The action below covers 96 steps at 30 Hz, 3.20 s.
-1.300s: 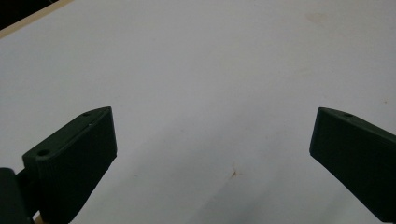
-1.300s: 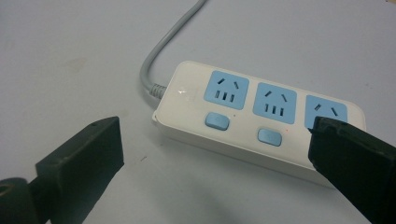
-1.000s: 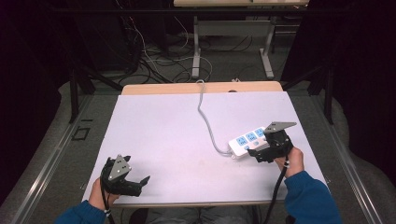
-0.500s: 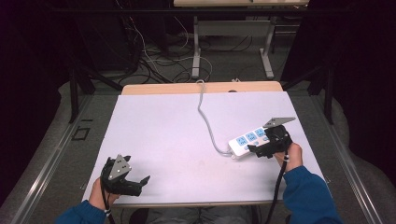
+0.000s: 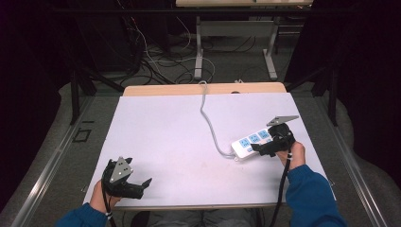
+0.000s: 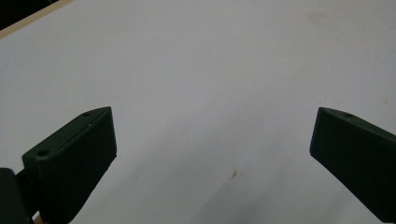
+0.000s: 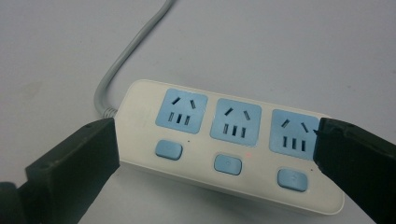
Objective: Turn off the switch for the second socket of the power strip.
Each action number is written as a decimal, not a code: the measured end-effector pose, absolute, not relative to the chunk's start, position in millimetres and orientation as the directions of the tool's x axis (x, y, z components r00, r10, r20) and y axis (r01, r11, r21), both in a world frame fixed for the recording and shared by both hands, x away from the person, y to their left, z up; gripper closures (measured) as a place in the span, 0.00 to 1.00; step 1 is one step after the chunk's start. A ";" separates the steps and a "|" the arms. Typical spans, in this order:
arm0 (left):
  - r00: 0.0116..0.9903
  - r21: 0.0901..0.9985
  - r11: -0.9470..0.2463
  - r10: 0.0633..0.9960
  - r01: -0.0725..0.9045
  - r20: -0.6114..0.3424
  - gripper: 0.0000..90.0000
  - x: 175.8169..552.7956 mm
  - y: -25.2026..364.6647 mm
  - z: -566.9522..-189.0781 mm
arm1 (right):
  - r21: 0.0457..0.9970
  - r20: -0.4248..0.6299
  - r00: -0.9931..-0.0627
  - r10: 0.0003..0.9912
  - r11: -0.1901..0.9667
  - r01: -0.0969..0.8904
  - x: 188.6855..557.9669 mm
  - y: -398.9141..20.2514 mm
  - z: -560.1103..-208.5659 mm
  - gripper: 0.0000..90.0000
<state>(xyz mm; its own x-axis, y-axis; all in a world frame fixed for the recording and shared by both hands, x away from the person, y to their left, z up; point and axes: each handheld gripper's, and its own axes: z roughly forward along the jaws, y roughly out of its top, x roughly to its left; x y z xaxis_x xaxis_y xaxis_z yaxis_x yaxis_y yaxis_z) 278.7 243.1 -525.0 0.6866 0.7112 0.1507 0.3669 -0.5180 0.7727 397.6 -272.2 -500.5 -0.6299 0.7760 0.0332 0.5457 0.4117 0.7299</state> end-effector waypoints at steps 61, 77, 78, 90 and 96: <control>0.686 0.775 -0.513 0.713 0.368 0.146 0.00 279.8 242.3 -525.3 | 0.661 -0.024 -0.595 0.804 0.459 0.593 400.3 -267.0 -515.2 1.00; 0.689 0.773 -0.518 0.710 0.366 0.150 0.01 280.0 242.1 -525.1 | 0.639 -0.042 -0.587 0.809 0.474 0.607 400.3 -264.3 -518.5 1.00; 0.688 0.773 -0.519 0.709 0.366 0.151 0.01 279.9 242.1 -525.2 | 0.635 -0.044 -0.591 0.805 0.479 0.606 401.0 -264.1 -519.4 1.00; 0.688 0.773 -0.517 0.710 0.367 0.149 0.01 279.5 242.2 -525.2 | 0.654 -0.031 -0.581 0.813 0.456 0.604 400.0 -264.2 -522.5 1.00; 0.689 0.773 -0.516 0.710 0.369 0.145 0.01 279.4 241.4 -525.7 | 0.658 -0.039 -0.572 0.819 0.452 0.602 398.9 -264.0 -523.3 1.00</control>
<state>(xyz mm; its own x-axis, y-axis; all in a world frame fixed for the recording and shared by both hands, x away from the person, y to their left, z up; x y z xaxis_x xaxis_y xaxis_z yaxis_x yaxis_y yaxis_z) 279.4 241.4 -525.7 0.6889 0.7102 0.1449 0.3694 -0.5160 0.7729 398.9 -264.0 -523.3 -0.5724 0.8190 -0.0395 0.6020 0.4525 0.6579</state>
